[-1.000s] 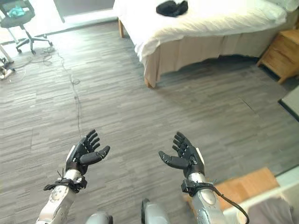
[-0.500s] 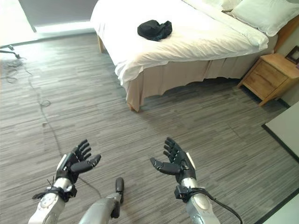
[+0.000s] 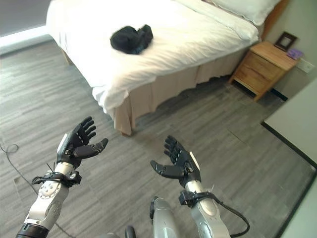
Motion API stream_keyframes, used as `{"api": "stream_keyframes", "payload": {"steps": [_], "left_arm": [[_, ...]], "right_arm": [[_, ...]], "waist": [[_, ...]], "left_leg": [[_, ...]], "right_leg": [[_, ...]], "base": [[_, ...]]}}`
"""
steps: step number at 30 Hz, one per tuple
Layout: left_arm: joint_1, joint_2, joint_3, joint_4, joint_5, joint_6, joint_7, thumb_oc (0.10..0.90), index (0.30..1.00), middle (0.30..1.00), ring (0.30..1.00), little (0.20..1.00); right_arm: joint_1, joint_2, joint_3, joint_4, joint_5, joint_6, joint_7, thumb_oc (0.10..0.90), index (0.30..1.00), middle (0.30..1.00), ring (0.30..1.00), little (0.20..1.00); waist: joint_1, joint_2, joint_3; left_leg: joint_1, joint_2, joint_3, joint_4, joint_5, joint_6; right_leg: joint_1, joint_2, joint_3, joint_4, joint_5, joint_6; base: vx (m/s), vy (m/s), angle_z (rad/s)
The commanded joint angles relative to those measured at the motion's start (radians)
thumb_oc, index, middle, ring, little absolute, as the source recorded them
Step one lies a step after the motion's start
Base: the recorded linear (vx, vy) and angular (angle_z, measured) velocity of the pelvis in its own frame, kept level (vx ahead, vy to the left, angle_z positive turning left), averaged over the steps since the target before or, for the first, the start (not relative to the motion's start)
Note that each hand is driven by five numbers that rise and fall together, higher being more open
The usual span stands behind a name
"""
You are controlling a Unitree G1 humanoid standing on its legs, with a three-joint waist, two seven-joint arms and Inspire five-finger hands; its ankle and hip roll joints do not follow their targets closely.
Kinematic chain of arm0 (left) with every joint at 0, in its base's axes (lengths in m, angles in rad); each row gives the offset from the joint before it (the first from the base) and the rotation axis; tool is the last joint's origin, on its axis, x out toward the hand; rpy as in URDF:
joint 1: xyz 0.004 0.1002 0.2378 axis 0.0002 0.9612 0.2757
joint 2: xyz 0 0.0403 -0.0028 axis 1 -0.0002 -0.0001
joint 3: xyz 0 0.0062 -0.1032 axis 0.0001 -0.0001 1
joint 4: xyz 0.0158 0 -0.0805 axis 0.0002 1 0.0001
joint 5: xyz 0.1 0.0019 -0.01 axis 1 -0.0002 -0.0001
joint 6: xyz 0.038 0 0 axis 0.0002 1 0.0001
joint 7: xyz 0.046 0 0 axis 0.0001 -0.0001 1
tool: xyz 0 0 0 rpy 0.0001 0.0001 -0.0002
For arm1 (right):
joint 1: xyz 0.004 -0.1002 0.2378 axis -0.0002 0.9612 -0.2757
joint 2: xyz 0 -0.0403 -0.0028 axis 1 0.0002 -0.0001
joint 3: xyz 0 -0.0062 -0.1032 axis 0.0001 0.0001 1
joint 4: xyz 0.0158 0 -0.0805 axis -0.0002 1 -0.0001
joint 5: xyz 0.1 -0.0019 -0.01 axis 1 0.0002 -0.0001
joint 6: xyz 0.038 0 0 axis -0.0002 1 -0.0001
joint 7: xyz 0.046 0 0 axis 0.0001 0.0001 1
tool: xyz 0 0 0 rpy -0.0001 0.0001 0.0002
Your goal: Pick up bed clothes into laundry basket.
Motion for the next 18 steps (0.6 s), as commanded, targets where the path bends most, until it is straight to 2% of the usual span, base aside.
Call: {"api": "stream_keyframes", "payload": {"steps": [1,2,3,4,5,6,7,8,9,10,12,13,14,16,18], "left_arm": [[-0.049,0.037,0.009,-0.078,0.024,-0.109,-0.017,0.800,0.900,0.900,0.900,0.900],[-0.038,0.031,0.018,-0.082,0.025,-0.113,-0.016,0.800,0.900,0.900,0.900,0.900],[-0.037,0.031,0.018,-0.082,0.025,-0.113,-0.016,0.800,0.900,0.900,0.900,0.900],[-0.041,0.017,0.003,-0.087,-0.001,-0.114,-0.019,0.800,0.900,0.900,0.900,0.900],[-0.037,0.008,0.002,-0.090,-0.014,-0.115,-0.028,0.800,0.900,0.900,0.900,0.900],[-0.036,0.005,0.003,-0.091,0.004,-0.109,-0.018,0.800,0.900,0.900,0.900,0.900],[-0.043,0.009,0.017,-0.098,0.009,-0.108,0.004,0.800,0.900,0.900,0.900,0.900],[-0.044,0.017,0.028,-0.130,-0.013,-0.115,0.005,0.800,0.900,0.900,0.900,0.900],[-0.043,0.026,0.050,-0.154,-0.026,-0.122,0.009,0.800,0.900,0.900,0.900,0.900],[-0.048,0.040,0.063,-0.164,-0.012,-0.123,0.019,0.800,0.900,0.900,0.900,0.900],[-0.081,0.085,0.099,-0.166,0.014,-0.135,0.049,0.800,0.900,0.900,0.900,0.900],[-0.098,0.116,0.118,-0.187,0.032,-0.137,0.062,0.800,0.900,0.900,0.900,0.900],[-0.099,0.131,0.129,-0.181,0.035,-0.142,0.066,0.800,0.900,0.900,0.900,0.900],[-0.116,0.196,0.177,-0.191,0.071,-0.159,0.091,0.800,0.900,0.900,0.900,0.900],[-0.143,0.243,0.191,-0.192,0.077,-0.178,0.091,0.800,0.900,0.900,0.900,0.900]], "right_arm": [[-0.096,-0.007,-0.032,-0.057,0.012,-0.078,0.028,0.800,0.900,0.900,0.900,0.900],[-0.102,-0.017,-0.030,-0.068,0.005,-0.074,0.029,0.800,0.900,0.900,0.900,0.900],[-0.102,-0.017,-0.029,-0.069,0.005,-0.074,0.029,0.800,0.900,0.900,0.900,0.900],[-0.096,-0.028,-0.034,-0.081,0.025,-0.080,0.034,0.800,0.900,0.900,0.900,0.900],[-0.096,-0.029,-0.034,-0.069,0.036,-0.081,0.036,0.800,0.900,0.900,0.900,0.900],[-0.105,-0.033,-0.026,-0.048,0.055,-0.083,0.029,0.800,0.900,0.900,0.900,0.900],[-0.119,-0.039,-0.018,-0.031,0.081,-0.090,0.017,0.800,0.900,0.900,0.900,0.900],[-0.125,-0.047,-0.026,-0.036,0.103,-0.096,0.009,0.800,0.900,0.900,0.900,0.900],[-0.129,-0.056,-0.034,-0.043,0.107,-0.100,0.016,0.800,0.900,0.900,0.900,0.900],[-0.138,-0.075,-0.036,-0.042,0.082,-0.097,0.012,0.800,0.900,0.900,0.900,0.900],[-0.175,-0.098,-0.053,-0.051,0.072,-0.106,-0.005,0.800,0.900,0.900,0.900,0.900],[-0.193,-0.104,-0.048,-0.060,0.076,-0.115,-0.005,0.800,0.900,0.900,0.900,0.900],[-0.200,-0.106,-0.042,-0.055,0.073,-0.112,0.001,0.800,0.900,0.900,0.900,0.900],[-0.205,-0.106,-0.022,-0.049,0.070,-0.105,0.021,0.800,0.900,0.900,0.900,0.900],[-0.196,-0.104,-0.010,-0.044,0.061,-0.092,0.054,0.800,0.900,0.900,0.900,0.900]], "waist": [[-0.005,-0.012,-0.063],[0.002,-0.016,-0.079],[-0.002,-0.015,-0.079],[-0.014,-0.024,-0.101],[-0.018,-0.015,-0.109],[-0.014,-0.015,-0.117],[0.003,-0.025,-0.109],[0.021,-0.039,-0.096],[0.038,-0.057,-0.081],[0.058,-0.065,-0.071],[0.092,-0.070,-0.057],[0.106,-0.062,-0.056],[0.110,-0.057,-0.060],[0.131,-0.030,-0.066],[0.121,-0.016,-0.073]], "left_leg": [[-0.003,0.112,-0.008,-0.008,-0.036,-0.069],[0.030,0.127,0.002,0.016,-0.055,-0.092],[0.029,0.128,-0.002,0.019,-0.057,-0.092],[0.024,0.166,-0.039,0.129,-0.046,-0.123],[0.007,0.200,-0.039,0.213,0.012,-0.151],[-0.082,0.243,-0.043,0.419,0.113,-0.175],[-0.155,0.256,-0.053,0.602,0.182,-0.182],[-0.229,0.246,-0.065,0.709,0.187,-0.167],[-0.280,0.247,-0.047,0.771,0.186,-0.151],[-0.321,0.258,-0.024,0.762,0.178,-0.140],[-0.390,0.245,0.001,0.671,0.146,-0.136],[-0.398,0.226,0.012,0.547,0.137,-0.130],[-0.397,0.217,0.003,0.499,0.133,-0.130],[-0.378,0.171,-0.066,0.241,0.163,-0.136],[-0.323,0.157,-0.103,0.190,0.150,-0.142]], "right_leg": [[0.122,-0.097,-0.054,-0.195,0.142,0.136],[0.122,-0.136,-0.170,-0.129,0.157,0.131],[0.122,-0.137,-0.174,-0.124,0.153,0.132],[0.143,-0.118,-0.123,-0.050,0.140,0.094],[0.167,-0.103,-0.127,-0.038,0.134,0.081],[0.209,-0.091,-0.139,-0.037,0.119,0.047],[0.256,-0.071,-0.142,-0.050,0.100,0.014],[0.297,-0.061,-0.137,-0.073,0.084,-0.003],[0.346,-0.054,-0.133,-0.102,0.070,-0.014],[0.388,-0.048,-0.127,-0.124,0.061,-0.014],[0.440,-0.048,-0.097,-0.147,0.043,-0.006],[0.454,-0.043,-0.083,-0.152,0.035,0.003],[0.457,-0.040,-0.070,-0.149,0.032,0.006],[0.478,-0.022,-0.021,-0.132,0.003,0.014],[0.483,-0.022,0.005,-0.109,-0.006,0.012]], "base": [[0.50,-0.143,0.48],[0.33,-0.105,0.48],[0.67,-0.273,0.43],[0.52,-0.251,0.45],[0.68,-0.392,0.65],[0.52,-0.396,0.35],[0.45,-0.421,0.23],[0.40,-0.391,-0.21],[0.35,-0.303,-0.24],[0.39,-0.240,-0.36],[0.41,-0.069,-0.76],[0.36,0.052,-0.93],[0.39,0.113,-0.79],[0.40,0.118,-0.83],[0.29,0.084,-0.95]]}}
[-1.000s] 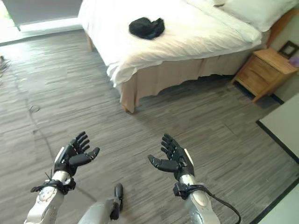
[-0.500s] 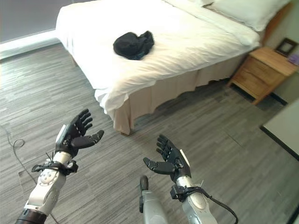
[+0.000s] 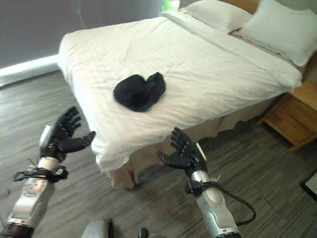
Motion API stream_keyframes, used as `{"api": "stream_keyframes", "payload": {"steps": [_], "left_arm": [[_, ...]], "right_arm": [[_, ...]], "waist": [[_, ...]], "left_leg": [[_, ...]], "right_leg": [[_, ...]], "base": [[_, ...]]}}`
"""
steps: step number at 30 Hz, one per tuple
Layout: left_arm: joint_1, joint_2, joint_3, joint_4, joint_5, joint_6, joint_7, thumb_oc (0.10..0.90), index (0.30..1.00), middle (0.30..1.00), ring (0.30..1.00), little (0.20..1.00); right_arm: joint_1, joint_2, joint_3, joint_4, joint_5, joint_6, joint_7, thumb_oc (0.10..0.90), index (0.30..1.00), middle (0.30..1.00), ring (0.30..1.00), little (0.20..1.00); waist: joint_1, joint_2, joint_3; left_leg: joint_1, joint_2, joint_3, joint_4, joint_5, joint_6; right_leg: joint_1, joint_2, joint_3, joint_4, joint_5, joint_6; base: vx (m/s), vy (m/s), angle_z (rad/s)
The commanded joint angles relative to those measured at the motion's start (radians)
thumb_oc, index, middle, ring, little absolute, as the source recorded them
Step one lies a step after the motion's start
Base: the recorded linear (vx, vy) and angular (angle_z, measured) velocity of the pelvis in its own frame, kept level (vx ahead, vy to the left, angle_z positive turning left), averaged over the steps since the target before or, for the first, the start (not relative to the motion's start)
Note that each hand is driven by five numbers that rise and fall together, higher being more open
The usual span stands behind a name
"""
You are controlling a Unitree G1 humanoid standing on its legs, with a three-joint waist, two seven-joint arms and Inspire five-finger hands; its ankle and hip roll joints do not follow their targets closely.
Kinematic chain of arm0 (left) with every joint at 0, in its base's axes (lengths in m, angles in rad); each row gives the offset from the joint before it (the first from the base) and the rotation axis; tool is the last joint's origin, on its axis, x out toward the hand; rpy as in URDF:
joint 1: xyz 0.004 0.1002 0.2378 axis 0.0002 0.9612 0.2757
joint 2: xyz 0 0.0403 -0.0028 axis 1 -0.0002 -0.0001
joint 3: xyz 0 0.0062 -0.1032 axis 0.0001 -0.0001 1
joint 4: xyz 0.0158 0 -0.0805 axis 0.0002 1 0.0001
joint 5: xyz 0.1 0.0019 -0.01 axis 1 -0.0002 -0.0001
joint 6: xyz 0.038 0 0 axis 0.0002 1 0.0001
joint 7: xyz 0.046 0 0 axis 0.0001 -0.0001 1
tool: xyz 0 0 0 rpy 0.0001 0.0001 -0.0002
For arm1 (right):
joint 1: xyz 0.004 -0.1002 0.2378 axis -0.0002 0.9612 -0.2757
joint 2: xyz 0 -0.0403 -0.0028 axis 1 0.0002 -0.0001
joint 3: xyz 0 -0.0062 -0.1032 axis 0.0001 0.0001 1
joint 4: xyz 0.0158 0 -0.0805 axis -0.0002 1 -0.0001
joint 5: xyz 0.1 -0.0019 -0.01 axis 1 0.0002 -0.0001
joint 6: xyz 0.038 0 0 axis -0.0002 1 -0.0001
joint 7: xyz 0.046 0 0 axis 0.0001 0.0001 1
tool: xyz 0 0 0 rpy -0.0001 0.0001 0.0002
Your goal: Pick up bed clothes into laundry basket.
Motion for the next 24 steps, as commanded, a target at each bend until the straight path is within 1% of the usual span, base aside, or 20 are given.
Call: {"api": "stream_keyframes", "payload": {"steps": [1,2,3,4,5,6,7,8,9,10,11,12,13,14,15,16,17,18,20,24], "left_arm": [[-0.203,0.105,0.058,-0.112,0.065,-0.157,0.016,0.800,0.900,0.900,0.900,0.900],[-0.240,0.137,0.055,-0.099,0.092,-0.156,0.029,0.800,0.900,0.900,0.900,0.900],[-0.277,0.178,0.047,-0.097,0.114,-0.157,0.030,0.800,0.900,0.900,0.900,0.900],[-0.401,0.329,-0.024,-0.049,0.189,-0.135,0.026,0.800,0.900,0.900,0.900,0.900],[-0.462,0.375,-0.055,-0.035,0.209,-0.130,0.030,0.800,0.900,0.900,0.900,0.900],[-0.739,0.509,-0.270,0.089,0.280,-0.105,0.016,0.800,0.900,0.900,0.900,0.900],[-0.794,0.528,-0.317,0.119,0.291,-0.099,0.012,0.800,0.900,0.900,0.900,0.900],[-0.817,0.527,-0.338,0.130,0.289,-0.101,0.013,0.800,0.900,0.900,0.900,0.900],[-0.941,0.551,-0.449,0.203,0.337,-0.077,0.002,0.800,0.900,0.900,0.900,0.900],[-0.962,0.548,-0.469,0.211,0.336,-0.079,0.004,0.800,0.900,0.900,0.900,0.900],[-1.079,0.543,-0.566,0.292,0.354,-0.068,-0.001,0.800,0.900,0.900,0.900,0.900],[-1.118,0.533,-0.603,0.326,0.368,-0.057,-0.011,0.800,0.900,0.900,0.900,0.900],[-1.133,0.530,-0.618,0.333,0.366,-0.059,-0.010,0.800,0.900,0.900,0.900,0.900],[-1.182,0.522,-0.665,0.370,0.390,-0.048,-0.024,0.800,0.900,0.900,0.900,0.900],[-1.216,0.519,-0.692,0.396,0.411,-0.043,-0.028,0.800,0.900,0.900,0.900,0.900],[-1.252,0.506,-0.724,0.428,0.413,-0.040,-0.035,0.800,0.900,0.900,0.900,0.900],[-1.314,0.497,-0.789,0.493,0.439,-0.023,-0.066,0.800,0.900,0.900,0.900,0.900],[-1.357,0.487,-0.828,0.527,0.475,-0.016,-0.067,0.800,0.900,0.900,0.900,0.900],[-1.424,0.464,-0.883,0.594,0.509,-0.006,-0.075,0.800,0.900,0.900,0.900,0.900],[-1.448,0.454,-0.915,0.646,0.539,0.000,-0.084,0.800,0.900,0.900,0.900,0.900]], "right_arm": [[0.000,-0.030,-0.003,-0.098,0.013,-0.051,0.062,0.800,0.900,0.900,0.900,0.900],[0.002,-0.035,-0.003,-0.099,0.010,-0.048,0.071,0.800,0.900,0.900,0.900,0.900],[0.009,-0.036,-0.008,-0.095,0.003,-0.046,0.080,0.800,0.900,0.900,0.900,0.900],[0.045,-0.027,-0.023,-0.090,-0.004,-0.034,0.090,0.800,0.900,0.900,0.900,0.900],[0.055,-0.025,-0.022,-0.086,-0.005,-0.031,0.097,0.800,0.900,0.900,0.900,0.900],[0.078,-0.023,-0.027,-0.074,-0.019,-0.017,0.115,0.800,0.900,0.900,0.900,0.900],[0.081,-0.028,-0.021,-0.075,-0.014,-0.014,0.120,0.800,0.900,0.900,0.900,0.900],[0.083,-0.022,-0.027,-0.076,-0.014,-0.014,0.120,0.800,0.900,0.900,0.900,0.900],[0.087,-0.027,-0.024,-0.066,-0.009,-0.015,0.122,0.800,0.900,0.900,0.900,0.900],[0.087,-0.021,-0.028,-0.066,-0.009,-0.015,0.122,0.800,0.900,0.900,0.900,0.900],[0.098,-0.011,-0.032,-0.064,0.005,-0.015,0.125,0.800,0.900,0.900,0.900,0.900],[0.099,-0.012,-0.026,-0.062,0.008,-0.013,0.128,0.800,0.900,0.900,0.900,0.900],[0.100,-0.007,-0.029,-0.062,0.008,-0.013,0.128,0.800,0.900,0.900,0.900,0.900],[0.102,-0.005,-0.027,-0.058,0.011,-0.010,0.131,0.800,0.900,0.900,0.900,0.900],[0.108,-0.004,-0.025,-0.057,0.010,-0.007,0.134,0.800,0.900,0.900,0.900,0.900],[0.109,-0.001,-0.026,-0.052,0.011,-0.005,0.136,0.800,0.900,0.900,0.900,0.900],[0.120,-0.004,-0.026,-0.048,0.015,0.003,0.144,0.800,0.900,0.900,0.900,0.900],[0.123,-0.005,-0.027,-0.042,0.019,0.008,0.147,0.800,0.900,0.900,0.900,0.900],[0.119,-0.002,-0.032,-0.032,0.036,0.011,0.147,0.800,0.900,0.900,0.900,0.900],[0.114,0.002,-0.022,-0.026,0.049,0.013,0.155,0.800,0.900,0.900,0.900,0.900]], "waist": [[-0.018,0.024,-0.052],[-0.024,0.030,-0.057],[-0.035,0.036,-0.067],[-0.060,0.049,-0.092],[-0.071,0.055,-0.100],[-0.087,0.061,-0.113],[-0.098,0.067,-0.116],[-0.092,0.062,-0.114],[-0.109,0.073,-0.120],[-0.104,0.068,-0.119],[-0.113,0.070,-0.117],[-0.121,0.075,-0.117],[-0.117,0.071,-0.116],[-0.123,0.073,-0.115],[-0.130,0.077,-0.115],[-0.131,0.075,-0.114],[-0.140,0.080,-0.114],[-0.144,0.080,-0.113],[-0.152,0.080,-0.104],[-0.158,0.080,-0.095]], "left_leg": [[0.200,0.002,-0.012,-0.008,-0.008,-0.006],[0.222,-0.005,-0.027,-0.038,-0.008,-0.005],[0.243,-0.004,-0.022,-0.070,-0.012,0.001],[0.286,-0.006,0.003,-0.126,-0.011,0.012],[0.291,-0.008,0.010,-0.133,-0.012,0.014],[0.308,-0.014,0.027,-0.154,-0.014,0.022],[0.313,-0.016,0.029,-0.158,-0.017,0.025],[0.314,-0.017,0.030,-0.158,-0.017,0.025],[0.318,-0.020,0.038,-0.165,-0.020,0.028],[0.318,-0.021,0.038,-0.165,-0.020,0.028],[0.320,-0.022,0.049,-0.174,-0.019,0.031],[0.321,-0.022,0.052,-0.177,-0.020,0.033],[0.321,-0.022,0.053,-0.177,-0.019,0.033],[0.323,-0.022,0.057,-0.182,-0.019,0.034],[0.325,-0.023,0.062,-0.188,-0.018,0.036],[0.327,-0.023,0.065,-0.195,-0.017,0.036],[0.331,-0.022,0.074,-0.208,-0.012,0.037],[0.331,-0.022,0.077,-0.212,-0.013,0.037],[0.324,-0.021,0.084,-0.215,-0.012,0.037],[0.321,-0.021,0.092,-0.217,-0.012,0.038]], "right_leg": [[-0.111,-0.116,-0.007,0.061,-0.024,0.110],[-0.113,-0.113,0.002,0.052,-0.022,0.112],[-0.110,-0.114,0.011,0.045,-0.020,0.115],[-0.106,-0.119,0.030,0.033,-0.017,0.129],[-0.107,-0.122,0.035,0.034,-0.017,0.132],[-0.109,-0.132,0.049,0.031,-0.016,0.147],[-0.109,-0.134,0.053,0.029,-0.015,0.151],[-0.108,-0.134,0.053,0.029,-0.015,0.151],[-0.112,-0.136,0.058,0.025,-0.010,0.160],[-0.112,-0.136,0.059,0.025,-0.010,0.160],[-0.119,-0.137,0.066,0.023,-0.007,0.168],[-0.122,-0.137,0.070,0.023,-0.006,0.170],[-0.123,-0.137,0.070,0.023,-0.006,0.170],[-0.126,-0.137,0.074,0.023,-0.004,0.174],[-0.130,-0.137,0.078,0.022,-0.002,0.176],[-0.131,-0.137,0.081,0.020,-0.001,0.178],[-0.135,-0.137,0.085,0.016,0.002,0.184],[-0.137,-0.136,0.087,0.015,0.003,0.186],[-0.149,-0.135,0.091,0.015,0.006,0.190],[-0.158,-0.133,0.099,0.013,0.010,0.192]], "base": [[0.21,0.085,-1.04],[0.20,0.092,-0.62],[0.26,0.137,-0.19],[0.25,0.143,-0.05],[0.28,0.181,0.02],[0.16,0.112,-0.07],[0.12,0.085,0.10],[0.06,0.038,0.04],[0.04,0.026,-0.09],[0.06,0.050,-0.11],[0.02,0.037,-0.11],[0.02,0.037,-0.09],[0.02,0.020,-0.08],[0.02,0.019,-0.11],[0.04,0.024,-0.09],[0.04,0.026,-0.19],[0.04,0.016,-0.17],[0.03,0.015,-0.17],[0.00,0.006,-0.28],[0.00,0.000,-0.10]]}}
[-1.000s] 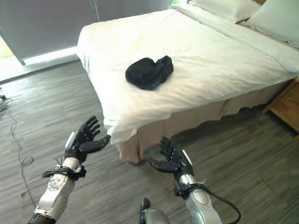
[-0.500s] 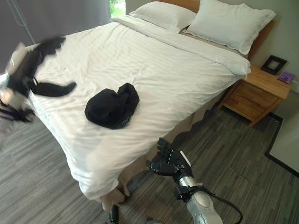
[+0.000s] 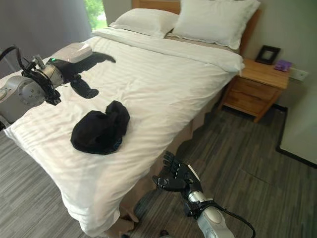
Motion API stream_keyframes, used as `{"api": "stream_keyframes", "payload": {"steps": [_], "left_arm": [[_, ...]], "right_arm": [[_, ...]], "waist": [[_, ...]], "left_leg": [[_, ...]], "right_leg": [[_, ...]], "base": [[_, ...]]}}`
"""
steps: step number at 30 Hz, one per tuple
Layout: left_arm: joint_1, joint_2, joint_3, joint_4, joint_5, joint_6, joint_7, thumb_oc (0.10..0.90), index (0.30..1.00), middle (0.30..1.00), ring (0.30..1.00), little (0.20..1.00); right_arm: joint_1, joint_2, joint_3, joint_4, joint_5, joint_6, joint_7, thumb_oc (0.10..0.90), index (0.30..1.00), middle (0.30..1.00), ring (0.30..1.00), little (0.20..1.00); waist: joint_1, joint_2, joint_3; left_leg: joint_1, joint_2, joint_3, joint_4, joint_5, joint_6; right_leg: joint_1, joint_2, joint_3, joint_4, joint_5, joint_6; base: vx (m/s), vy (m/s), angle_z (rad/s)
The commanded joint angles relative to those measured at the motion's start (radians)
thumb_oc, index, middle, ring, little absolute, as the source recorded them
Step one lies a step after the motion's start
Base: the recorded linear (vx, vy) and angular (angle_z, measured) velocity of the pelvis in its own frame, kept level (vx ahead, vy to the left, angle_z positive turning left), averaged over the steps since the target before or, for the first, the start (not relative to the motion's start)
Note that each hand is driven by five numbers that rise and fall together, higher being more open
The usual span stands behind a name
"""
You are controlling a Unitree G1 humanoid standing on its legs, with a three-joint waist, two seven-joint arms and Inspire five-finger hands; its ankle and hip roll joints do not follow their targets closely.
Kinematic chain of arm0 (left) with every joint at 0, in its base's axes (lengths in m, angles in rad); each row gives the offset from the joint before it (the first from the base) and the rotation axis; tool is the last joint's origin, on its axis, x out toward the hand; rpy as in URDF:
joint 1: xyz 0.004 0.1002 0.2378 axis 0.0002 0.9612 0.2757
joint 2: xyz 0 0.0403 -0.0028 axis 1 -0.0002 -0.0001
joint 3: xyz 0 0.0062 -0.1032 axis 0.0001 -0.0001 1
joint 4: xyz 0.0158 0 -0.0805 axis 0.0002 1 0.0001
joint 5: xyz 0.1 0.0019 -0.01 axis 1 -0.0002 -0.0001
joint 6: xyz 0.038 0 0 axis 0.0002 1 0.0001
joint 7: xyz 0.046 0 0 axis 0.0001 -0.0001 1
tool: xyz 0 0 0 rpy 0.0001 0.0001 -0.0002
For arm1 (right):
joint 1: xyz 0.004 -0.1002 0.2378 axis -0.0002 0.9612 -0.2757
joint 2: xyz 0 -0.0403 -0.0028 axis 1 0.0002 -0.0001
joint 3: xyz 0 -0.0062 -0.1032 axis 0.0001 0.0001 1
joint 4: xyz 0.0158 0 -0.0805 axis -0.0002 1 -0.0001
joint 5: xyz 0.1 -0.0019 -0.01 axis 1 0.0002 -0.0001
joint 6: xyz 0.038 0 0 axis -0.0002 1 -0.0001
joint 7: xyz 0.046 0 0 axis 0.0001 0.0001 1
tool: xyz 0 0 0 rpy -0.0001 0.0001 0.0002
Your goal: Pick up bed clothes into laundry basket.
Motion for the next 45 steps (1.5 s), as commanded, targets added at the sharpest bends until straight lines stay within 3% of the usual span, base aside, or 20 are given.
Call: {"api": "stream_keyframes", "payload": {"steps": [1,10,18,27,29,32,35,40,41,42,45], "left_arm": [[-0.199,-0.001,0.114,0.121,0.024,0.021,0.042,0.800,0.900,0.900,0.900,0.900],[-0.158,-0.060,0.149,0.141,0.034,0.038,0.044,0.800,0.900,0.900,0.900,0.900],[-0.049,-0.120,0.214,0.190,0.106,0.064,0.052,0.800,0.900,0.900,0.900,0.900],[-0.028,-0.179,0.231,0.337,0.209,0.099,0.082,0.800,0.900,0.900,0.900,0.900],[0.002,-0.214,0.218,0.424,0.308,0.106,0.100,0.800,0.900,0.900,0.900,0.900],[0.011,-0.229,0.221,0.462,0.327,0.111,0.106,0.800,0.900,0.900,0.900,0.900],[0.058,-0.279,0.194,0.629,0.468,0.149,0.101,0.800,0.900,0.900,0.900,0.900],[0.151,-0.287,0.263,0.737,0.501,0.166,0.054,0.800,0.900,0.900,0.900,0.900],[0.157,-0.286,0.268,0.737,0.502,0.165,0.052,0.527,0.491,0.491,0.491,0.491],[0.149,-0.283,0.275,0.716,0.478,0.160,0.040,0.400,0.300,0.300,0.300,0.300],[0.154,-0.272,0.337,0.645,0.361,0.138,0.052,0.400,0.300,0.300,0.300,0.300]], "right_arm": [[-0.060,-0.014,-0.038,-0.083,0.050,-0.067,0.050,0.800,0.900,0.900,0.900,0.900],[-0.075,-0.017,-0.002,-0.073,0.051,-0.061,0.055,0.800,0.900,0.900,0.900,0.900],[-0.065,-0.011,0.036,-0.064,0.049,-0.053,0.061,0.800,0.900,0.900,0.900,0.900],[-0.078,-0.019,0.055,-0.066,0.064,-0.060,0.051,0.800,0.900,0.900,0.900,0.900],[-0.095,-0.029,0.081,-0.068,0.075,-0.066,0.052,0.800,0.900,0.900,0.900,0.900],[-0.100,-0.033,0.092,-0.075,0.082,-0.069,0.055,0.800,0.900,0.900,0.900,0.900],[-0.107,-0.046,0.119,-0.086,0.086,-0.067,0.052,0.800,0.900,0.900,0.900,0.900],[-0.096,-0.061,0.120,-0.086,0.077,-0.062,0.054,0.800,0.900,0.900,0.900,0.900],[-0.092,-0.064,0.115,-0.087,0.077,-0.063,0.055,0.800,0.900,0.900,0.900,0.900],[-0.089,-0.067,0.107,-0.088,0.080,-0.064,0.058,0.800,0.900,0.900,0.900,0.900],[-0.077,-0.061,0.090,-0.082,0.081,-0.077,0.060,0.800,0.900,0.900,0.900,0.900]], "waist": [[0.058,0.008,-0.001],[0.053,0.003,0.029],[0.046,-0.022,0.053],[0.026,-0.041,0.114],[0.008,-0.047,0.155],[0.004,-0.049,0.166],[-0.020,-0.056,0.204],[-0.040,-0.052,0.203],[-0.041,-0.049,0.202],[-0.041,-0.043,0.200],[-0.039,-0.027,0.188]], "left_leg": [[0.081,0.031,0.018,0.011,-0.089,-0.053],[0.053,0.034,0.014,0.009,-0.082,-0.054],[0.053,0.044,0.032,0.006,-0.085,-0.056],[0.005,0.056,0.069,0.012,-0.071,-0.061],[-0.031,0.063,0.090,0.013,-0.060,-0.066],[-0.043,0.066,0.099,0.014,-0.056,-0.068],[-0.074,0.071,0.130,0.006,-0.048,-0.073],[-0.091,0.076,0.169,0.006,-0.047,-0.080],[-0.089,0.077,0.174,0.006,-0.048,-0.081],[-0.086,0.076,0.174,0.006,-0.051,-0.081],[-0.076,0.074,0.167,0.006,-0.057,-0.081]], "right_leg": [[-0.017,-0.009,-0.004,0.053,-0.059,0.077],[-0.043,-0.003,-0.003,0.045,-0.052,0.075],[-0.047,0.004,0.007,0.036,-0.048,0.071],[-0.118,0.016,0.045,0.043,-0.025,0.070],[-0.166,0.021,0.067,0.046,-0.011,0.070],[-0.186,0.023,0.073,0.048,-0.006,0.070],[-0.230,0.031,0.092,0.043,0.011,0.075],[-0.267,0.039,0.124,0.040,0.024,0.077],[-0.268,0.039,0.128,0.041,0.023,0.077],[-0.265,0.039,0.131,0.041,0.021,0.075],[-0.251,0.034,0.126,0.039,0.010,0.070]], "base": [[0.00,0.000,0.00],[-0.01,-0.005,0.01],[-0.01,-0.002,0.00],[-0.06,-0.005,-0.17],[-0.09,0.020,-0.09],[-0.07,0.007,-0.28],[-0.05,0.007,-0.23],[0.02,0.006,-0.24],[0.06,0.004,-0.28],[0.03,0.001,-0.22],[0.05,-0.014,-0.12]]}}
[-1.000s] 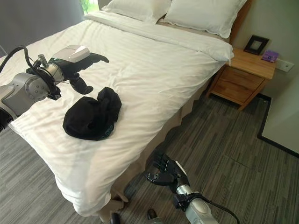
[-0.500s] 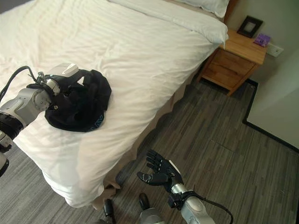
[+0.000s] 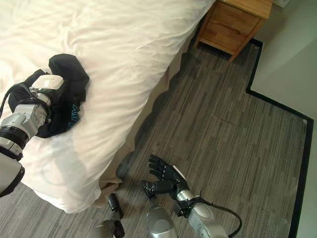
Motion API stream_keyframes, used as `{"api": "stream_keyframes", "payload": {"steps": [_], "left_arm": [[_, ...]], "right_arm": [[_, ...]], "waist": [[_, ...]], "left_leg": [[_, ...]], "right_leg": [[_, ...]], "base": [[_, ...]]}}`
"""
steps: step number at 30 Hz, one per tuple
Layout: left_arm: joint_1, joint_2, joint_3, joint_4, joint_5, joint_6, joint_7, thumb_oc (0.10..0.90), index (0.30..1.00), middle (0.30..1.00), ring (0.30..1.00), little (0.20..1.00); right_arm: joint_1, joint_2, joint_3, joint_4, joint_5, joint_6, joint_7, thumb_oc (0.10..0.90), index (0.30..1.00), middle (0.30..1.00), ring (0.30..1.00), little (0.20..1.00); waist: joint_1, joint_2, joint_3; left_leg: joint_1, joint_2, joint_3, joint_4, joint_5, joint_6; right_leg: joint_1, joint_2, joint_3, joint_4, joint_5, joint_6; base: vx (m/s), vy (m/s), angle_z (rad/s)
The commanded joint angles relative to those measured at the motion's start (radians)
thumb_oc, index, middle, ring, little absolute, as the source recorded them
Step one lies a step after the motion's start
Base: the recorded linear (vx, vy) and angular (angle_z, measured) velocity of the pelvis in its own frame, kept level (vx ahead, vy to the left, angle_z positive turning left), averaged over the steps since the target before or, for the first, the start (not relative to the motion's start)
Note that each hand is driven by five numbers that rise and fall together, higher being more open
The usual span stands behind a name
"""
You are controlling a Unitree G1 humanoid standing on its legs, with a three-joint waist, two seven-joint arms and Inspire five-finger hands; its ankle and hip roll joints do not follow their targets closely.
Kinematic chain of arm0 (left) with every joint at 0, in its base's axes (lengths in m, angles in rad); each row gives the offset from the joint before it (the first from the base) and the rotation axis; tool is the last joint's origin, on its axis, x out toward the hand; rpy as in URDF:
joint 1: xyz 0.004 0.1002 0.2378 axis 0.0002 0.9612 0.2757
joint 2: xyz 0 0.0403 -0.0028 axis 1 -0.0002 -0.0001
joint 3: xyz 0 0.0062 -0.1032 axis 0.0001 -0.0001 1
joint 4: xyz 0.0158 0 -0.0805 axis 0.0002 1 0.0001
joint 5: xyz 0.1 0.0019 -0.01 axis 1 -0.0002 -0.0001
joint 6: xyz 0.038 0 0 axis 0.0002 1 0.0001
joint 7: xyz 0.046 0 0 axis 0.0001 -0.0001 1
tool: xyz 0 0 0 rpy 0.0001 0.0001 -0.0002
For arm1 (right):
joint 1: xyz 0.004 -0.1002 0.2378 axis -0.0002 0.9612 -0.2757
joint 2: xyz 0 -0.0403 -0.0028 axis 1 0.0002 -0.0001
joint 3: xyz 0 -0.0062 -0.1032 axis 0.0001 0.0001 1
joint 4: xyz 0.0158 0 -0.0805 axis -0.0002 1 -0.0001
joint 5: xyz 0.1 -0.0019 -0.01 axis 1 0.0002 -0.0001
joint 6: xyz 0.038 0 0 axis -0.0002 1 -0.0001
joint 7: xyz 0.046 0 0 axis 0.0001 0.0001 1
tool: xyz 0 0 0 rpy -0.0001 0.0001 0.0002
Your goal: Pick up bed clothes into laundry basket.
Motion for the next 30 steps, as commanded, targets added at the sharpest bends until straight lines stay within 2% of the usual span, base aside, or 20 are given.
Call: {"api": "stream_keyframes", "payload": {"steps": [1,4,5,10,11,13,14,16,17,18,19,20,21,22,23,24,25,26,28,30], "left_arm": [[0.014,0.006,0.039,0.031,-0.092,-0.011,-0.034,0.400,0.300,0.300,0.300,0.300],[-0.025,0.019,0.121,-0.220,-0.380,-0.066,0.028,0.400,0.300,0.300,0.300,0.300],[-0.049,0.029,0.148,-0.392,-0.502,-0.119,0.067,0.400,0.300,0.300,0.300,0.300],[-0.072,0.048,0.170,-0.528,-0.596,-0.163,0.126,0.400,0.300,0.300,0.300,0.300],[-0.098,0.069,0.182,-0.582,-0.675,-0.203,0.156,0.400,0.300,0.300,0.300,0.300],[-0.100,0.080,0.176,-0.594,-0.683,-0.205,0.151,0.400,0.300,0.300,0.300,0.300],[-0.099,0.080,0.202,-0.656,-0.755,-0.244,0.168,0.400,0.300,0.300,0.300,0.300],[-0.098,0.080,0.203,-0.657,-0.755,-0.244,0.168,0.400,0.300,0.300,0.300,0.300],[-0.074,0.081,0.225,-0.706,-0.811,-0.270,0.161,0.400,0.300,0.300,0.300,0.300],[-0.071,0.082,0.228,-0.709,-0.811,-0.269,0.161,0.400,0.300,0.300,0.300,0.300],[-0.038,0.109,0.259,-0.737,-0.860,-0.281,0.163,0.400,0.300,0.300,0.300,0.300],[0.034,0.179,0.308,-0.788,-0.902,-0.298,0.160,0.400,0.300,0.300,0.300,0.300],[0.088,0.202,0.339,-0.822,-0.906,-0.294,0.143,0.400,0.300,0.300,0.300,0.300],[0.116,0.214,0.347,-0.841,-0.902,-0.296,0.132,0.400,0.300,0.300,0.300,0.300],[0.152,0.225,0.365,-0.862,-0.907,-0.300,0.127,0.400,0.300,0.300,0.300,0.300],[0.158,0.226,0.370,-0.865,-0.906,-0.299,0.127,0.400,0.300,0.300,0.300,0.300],[0.184,0.254,0.373,-0.923,-0.880,-0.304,0.102,0.400,0.300,0.300,0.300,0.300],[0.202,0.246,0.381,-0.943,-0.877,-0.311,0.104,0.400,0.300,0.300,0.300,0.300],[0.232,0.231,0.410,-0.992,-0.891,-0.329,0.103,0.400,0.300,0.300,0.300,0.300],[0.266,0.222,0.436,-0.997,-0.912,-0.330,0.093,0.400,0.300,0.300,0.300,0.300]], "right_arm": [[-0.001,-0.019,-0.053,-0.108,0.039,-0.076,0.039,0.800,0.900,0.900,0.900,0.900],[-0.014,-0.013,-0.064,-0.101,0.051,-0.088,0.031,0.800,0.900,0.900,0.900,0.900],[-0.008,-0.012,-0.072,-0.102,0.046,-0.090,0.029,0.800,0.900,0.900,0.900,0.900],[-0.004,-0.010,-0.076,-0.101,0.027,-0.090,0.025,0.800,0.900,0.900,0.900,0.900],[-0.001,-0.012,-0.081,-0.100,0.018,-0.090,0.021,0.800,0.900,0.900,0.900,0.900],[-0.002,-0.011,-0.083,-0.098,0.013,-0.091,0.020,0.800,0.900,0.900,0.900,0.900],[-0.003,-0.015,-0.099,-0.092,-0.012,-0.098,0.004,0.800,0.900,0.900,0.900,0.900],[-0.002,-0.015,-0.099,-0.092,-0.012,-0.098,0.004,0.800,0.900,0.900,0.900,0.900],[-0.010,-0.019,-0.116,-0.102,-0.011,-0.106,-0.006,0.800,0.900,0.900,0.900,0.900],[-0.009,-0.020,-0.116,-0.103,-0.011,-0.106,-0.006,0.800,0.900,0.900,0.900,0.900],[-0.040,-0.031,-0.121,-0.099,-0.008,-0.119,-0.023,0.800,0.900,0.900,0.900,0.900],[-0.068,-0.038,-0.125,-0.086,-0.003,-0.123,-0.029,0.800,0.900,0.900,0.900,0.900],[-0.075,-0.039,-0.130,-0.078,-0.003,-0.118,-0.025,0.800,0.900,0.900,0.900,0.900],[-0.073,-0.040,-0.132,-0.074,-0.004,-0.112,-0.019,0.800,0.900,0.900,0.900,0.900],[-0.060,-0.040,-0.142,-0.068,-0.005,-0.108,-0.016,0.800,0.900,0.900,0.900,0.900],[-0.059,-0.041,-0.141,-0.069,-0.005,-0.107,-0.016,0.800,0.900,0.900,0.900,0.900],[-0.033,-0.043,-0.172,-0.064,-0.010,-0.101,-0.009,0.800,0.900,0.900,0.900,0.900],[-0.014,-0.039,-0.191,-0.062,-0.008,-0.102,-0.007,0.800,0.900,0.900,0.900,0.900],[-0.004,-0.023,-0.221,-0.052,-0.005,-0.113,-0.026,0.800,0.900,0.900,0.900,0.900],[-0.001,-0.003,-0.221,-0.065,-0.007,-0.119,-0.022,0.800,0.900,0.900,0.900,0.900]], "waist": [[-0.002,0.019,-0.027],[0.007,0.047,-0.047],[0.015,0.059,-0.063],[0.018,0.073,-0.097],[0.017,0.081,-0.118],[0.015,0.083,-0.127],[0.014,0.075,-0.150],[0.013,0.075,-0.149],[0.014,0.052,-0.159],[0.015,0.053,-0.157],[0.051,0.034,-0.152],[0.109,0.021,-0.150],[0.127,0.018,-0.152],[0.126,0.015,-0.160],[0.124,0.021,-0.166],[0.126,0.019,-0.169],[0.107,0.026,-0.173],[0.093,0.030,-0.175],[0.071,0.026,-0.171],[0.070,0.022,-0.153]], "left_leg": [[0.075,0.032,-0.001,0.007,-0.063,-0.056],[0.089,0.027,-0.028,0.007,-0.065,-0.055],[0.105,0.023,-0.048,0.007,-0.072,-0.053],[0.124,0.018,-0.070,0.007,-0.076,-0.052],[0.151,0.016,-0.077,0.007,-0.088,-0.052],[0.156,0.018,-0.076,0.007,-0.087,-0.053],[0.181,0.029,-0.071,0.056,-0.100,-0.065],[0.179,0.030,-0.072,0.062,-0.104,-0.066],[0.174,0.042,-0.073,0.156,-0.136,-0.070],[0.172,0.044,-0.073,0.165,-0.142,-0.071],[0.166,0.016,-0.213,0.276,-0.172,-0.079],[0.173,-0.038,-0.425,0.351,-0.176,-0.082],[0.183,-0.062,-0.506,0.382,-0.187,-0.076],[0.192,-0.076,-0.546,0.385,-0.189,-0.070],[0.220,-0.092,-0.594,0.388,-0.219,-0.058],[0.219,-0.094,-0.591,0.381,-0.211,-0.059],[0.240,-0.116,-0.639,0.331,-0.261,-0.031],[0.258,-0.120,-0.633,0.287,-0.290,-0.015],[0.262,-0.135,-0.579,0.228,-0.283,0.006],[0.268,-0.142,-0.507,0.199,-0.279,0.029]], "right_leg": [[-0.017,-0.005,-0.038,0.039,-0.064,0.084],[0.010,-0.014,-0.060,0.045,-0.079,0.078],[0.038,-0.021,-0.077,0.045,-0.091,0.076],[0.069,-0.027,-0.095,0.047,-0.101,0.072],[0.094,-0.029,-0.101,0.054,-0.116,0.072],[0.100,-0.028,-0.101,0.054,-0.115,0.069],[0.132,-0.027,-0.109,0.063,-0.128,0.061],[0.134,-0.027,-0.110,0.063,-0.128,0.061],[0.152,-0.024,-0.108,0.071,-0.130,0.055],[0.154,-0.023,-0.107,0.071,-0.130,0.054],[0.166,0.008,-0.039,0.095,-0.134,0.047],[0.155,0.039,0.063,0.126,-0.117,0.060],[0.148,0.052,0.119,0.136,-0.109,0.069],[0.138,0.058,0.153,0.134,-0.098,0.076],[0.129,0.073,0.207,0.141,-0.093,0.084],[0.124,0.071,0.211,0.140,-0.088,0.085],[0.087,0.083,0.270,0.160,-0.073,0.098],[0.071,0.083,0.291,0.166,-0.067,0.108],[0.012,0.073,0.315,0.156,-0.014,0.154],[-0.019,0.071,0.299,0.127,0.042,0.188]], "base": [[0.00,0.000,0.00],[0.05,-0.040,0.10],[0.05,-0.048,0.26],[0.06,-0.039,0.43],[0.05,-0.026,0.20],[0.05,-0.043,0.13],[0.04,-0.053,0.07],[0.02,-0.048,0.07],[0.00,-0.041,0.08],[0.06,-0.022,-0.03],[0.03,0.072,-0.10],[0.02,0.099,-1.08],[-0.06,0.112,-2.35],[-0.04,0.131,-2.95],[-0.04,0.100,-2.43],[-0.13,0.196,-1.43],[-0.18,0.214,-1.05],[-0.29,0.329,-1.34],[-0.27,0.253,-1.34],[-0.29,0.164,-0.72]]}}
